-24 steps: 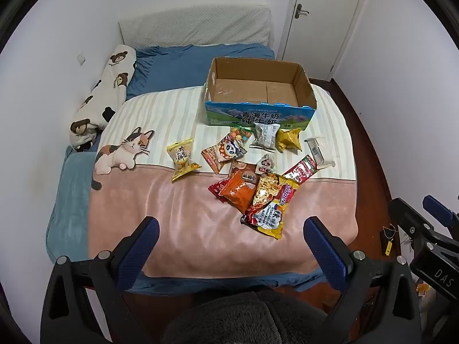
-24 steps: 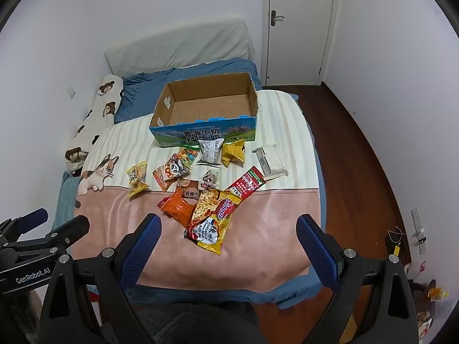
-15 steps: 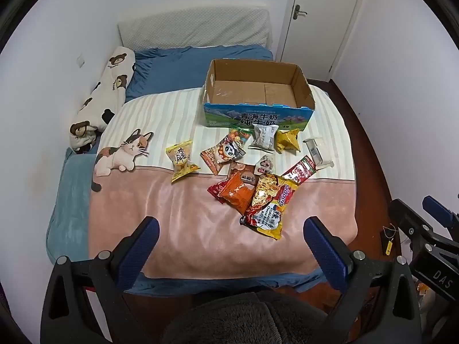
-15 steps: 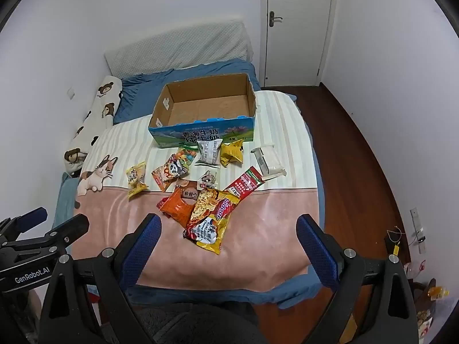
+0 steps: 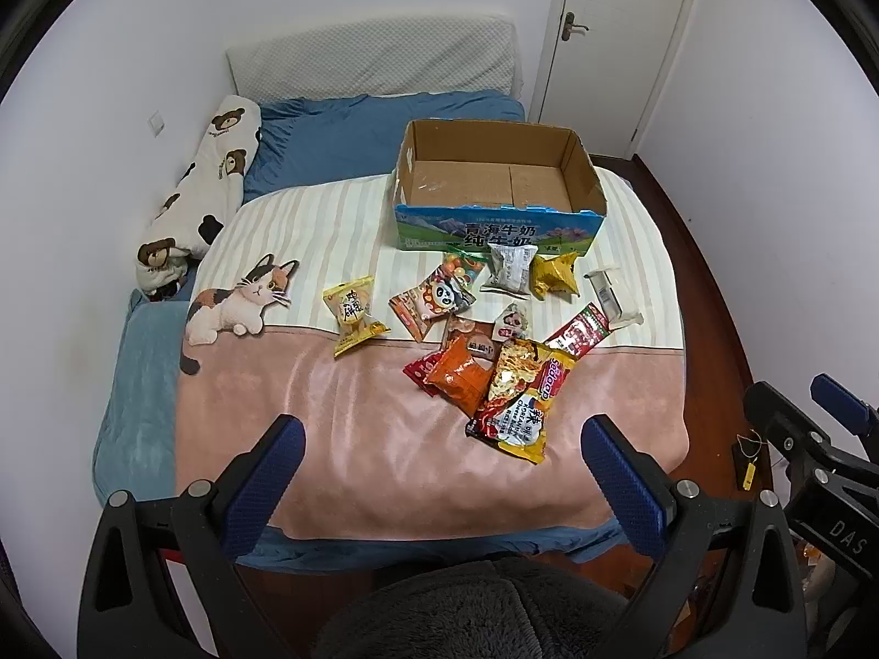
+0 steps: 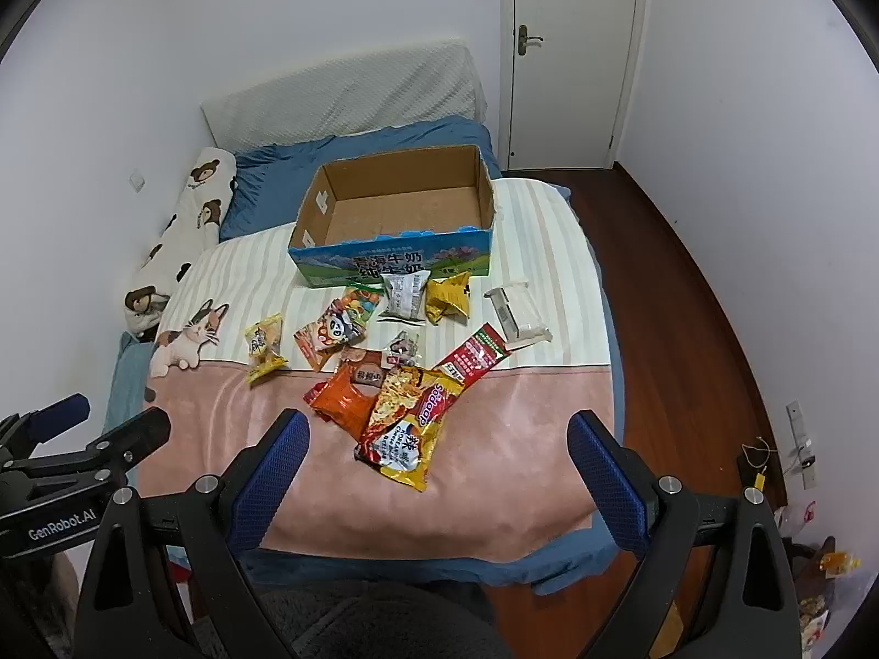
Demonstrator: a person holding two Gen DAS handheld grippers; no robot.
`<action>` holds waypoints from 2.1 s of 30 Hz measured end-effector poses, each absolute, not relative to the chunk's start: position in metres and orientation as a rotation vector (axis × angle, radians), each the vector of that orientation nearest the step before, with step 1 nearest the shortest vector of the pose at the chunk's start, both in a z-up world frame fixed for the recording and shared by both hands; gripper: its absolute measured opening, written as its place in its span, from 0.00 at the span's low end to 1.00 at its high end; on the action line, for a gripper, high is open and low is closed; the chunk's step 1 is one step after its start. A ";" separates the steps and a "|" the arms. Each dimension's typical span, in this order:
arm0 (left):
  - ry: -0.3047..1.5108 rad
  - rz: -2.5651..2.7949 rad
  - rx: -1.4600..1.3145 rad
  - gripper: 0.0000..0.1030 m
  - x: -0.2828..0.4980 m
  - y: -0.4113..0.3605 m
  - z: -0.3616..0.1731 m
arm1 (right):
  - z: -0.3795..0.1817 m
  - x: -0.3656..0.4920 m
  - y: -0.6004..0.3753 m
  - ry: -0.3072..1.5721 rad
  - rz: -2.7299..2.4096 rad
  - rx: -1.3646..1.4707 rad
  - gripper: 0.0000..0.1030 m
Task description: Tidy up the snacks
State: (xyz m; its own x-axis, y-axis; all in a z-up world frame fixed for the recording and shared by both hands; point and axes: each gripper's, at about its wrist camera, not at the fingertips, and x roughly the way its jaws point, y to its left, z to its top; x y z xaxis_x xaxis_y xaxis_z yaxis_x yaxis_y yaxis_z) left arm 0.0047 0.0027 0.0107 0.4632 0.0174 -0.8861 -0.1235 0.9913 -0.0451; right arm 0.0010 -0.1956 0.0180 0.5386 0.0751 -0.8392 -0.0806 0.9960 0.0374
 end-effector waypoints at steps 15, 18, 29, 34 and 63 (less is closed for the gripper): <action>1.083 0.088 -0.104 1.00 0.007 0.004 0.012 | 0.021 0.004 -0.197 0.994 0.094 0.003 0.94; 1.082 0.090 -0.105 1.00 0.007 0.004 0.012 | 0.021 0.004 -0.197 0.993 0.095 0.003 0.94; 1.081 0.089 -0.104 1.00 0.008 0.004 0.012 | 0.023 0.004 -0.197 0.989 0.096 0.009 0.94; 1.080 0.089 -0.101 1.00 0.008 0.003 0.012 | 0.023 0.002 -0.198 0.982 0.096 0.012 0.94; 1.077 0.088 -0.096 1.00 0.009 0.000 0.015 | 0.024 0.002 -0.197 0.983 0.103 0.021 0.94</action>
